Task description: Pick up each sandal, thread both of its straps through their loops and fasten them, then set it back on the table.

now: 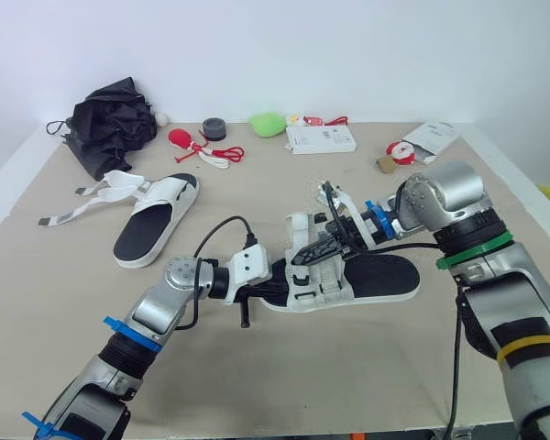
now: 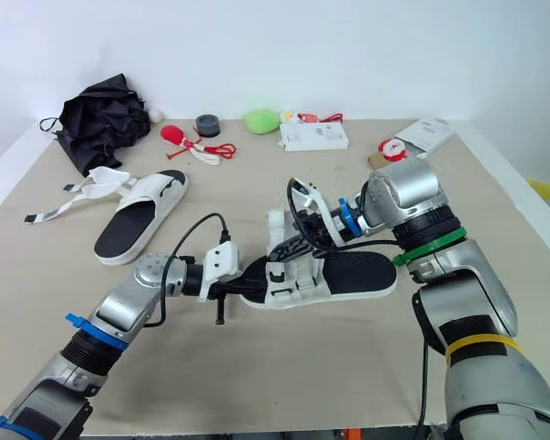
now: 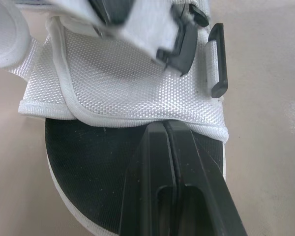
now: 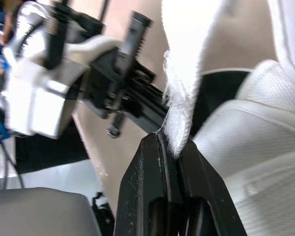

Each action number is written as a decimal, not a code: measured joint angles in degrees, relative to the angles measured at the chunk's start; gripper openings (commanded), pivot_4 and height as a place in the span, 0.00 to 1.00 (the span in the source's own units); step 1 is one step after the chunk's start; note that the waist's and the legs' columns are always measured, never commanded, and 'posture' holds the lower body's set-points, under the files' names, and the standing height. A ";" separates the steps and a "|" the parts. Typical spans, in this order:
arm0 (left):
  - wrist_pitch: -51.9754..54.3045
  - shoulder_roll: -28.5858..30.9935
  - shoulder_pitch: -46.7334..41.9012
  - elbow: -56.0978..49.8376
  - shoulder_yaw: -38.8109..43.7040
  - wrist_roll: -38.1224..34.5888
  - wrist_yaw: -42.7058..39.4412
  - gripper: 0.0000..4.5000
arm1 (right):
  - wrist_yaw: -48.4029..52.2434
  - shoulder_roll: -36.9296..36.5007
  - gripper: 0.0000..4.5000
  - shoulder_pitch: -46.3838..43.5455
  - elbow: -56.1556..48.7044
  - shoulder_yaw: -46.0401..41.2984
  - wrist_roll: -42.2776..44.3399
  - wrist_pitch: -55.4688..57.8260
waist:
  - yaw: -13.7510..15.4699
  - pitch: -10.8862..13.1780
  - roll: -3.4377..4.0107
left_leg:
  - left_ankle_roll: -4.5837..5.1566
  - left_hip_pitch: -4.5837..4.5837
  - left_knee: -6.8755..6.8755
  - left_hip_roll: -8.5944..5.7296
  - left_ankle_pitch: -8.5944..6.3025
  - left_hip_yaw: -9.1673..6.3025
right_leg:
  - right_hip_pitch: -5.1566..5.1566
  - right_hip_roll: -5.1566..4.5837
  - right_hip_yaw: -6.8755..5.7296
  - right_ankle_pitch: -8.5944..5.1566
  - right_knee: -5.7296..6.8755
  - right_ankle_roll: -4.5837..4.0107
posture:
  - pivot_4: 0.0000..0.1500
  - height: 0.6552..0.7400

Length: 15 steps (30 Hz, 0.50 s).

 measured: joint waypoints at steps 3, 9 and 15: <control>0.00 0.00 -0.03 0.03 -0.01 0.00 0.00 0.00 | -0.46 0.04 0.03 0.52 -0.51 -0.73 0.34 0.92 | 0.00 0.00 0.00 | 0.00 0.00 0.00 0.00 0.00 0.00 | 0.00 0.00 0.00 0.00 0.00 0.00 | 1.00 1.00; 0.00 0.00 -0.03 0.03 -0.01 0.00 -0.02 0.00 | -2.67 0.04 0.03 4.15 -2.95 -1.44 0.25 1.16 | 0.00 0.00 0.01 | 0.00 0.00 0.00 0.00 0.00 0.00 | 0.00 0.00 0.00 0.00 0.01 0.00 | 1.00 1.00; 0.00 0.00 0.02 0.02 -0.01 0.00 0.01 0.00 | -3.76 -0.12 0.03 4.52 -3.75 -1.69 0.10 0.81 | 0.00 -0.01 0.02 | 0.00 0.00 0.00 0.00 0.00 0.00 | 0.01 0.00 0.00 0.00 0.01 0.00 | 1.00 1.00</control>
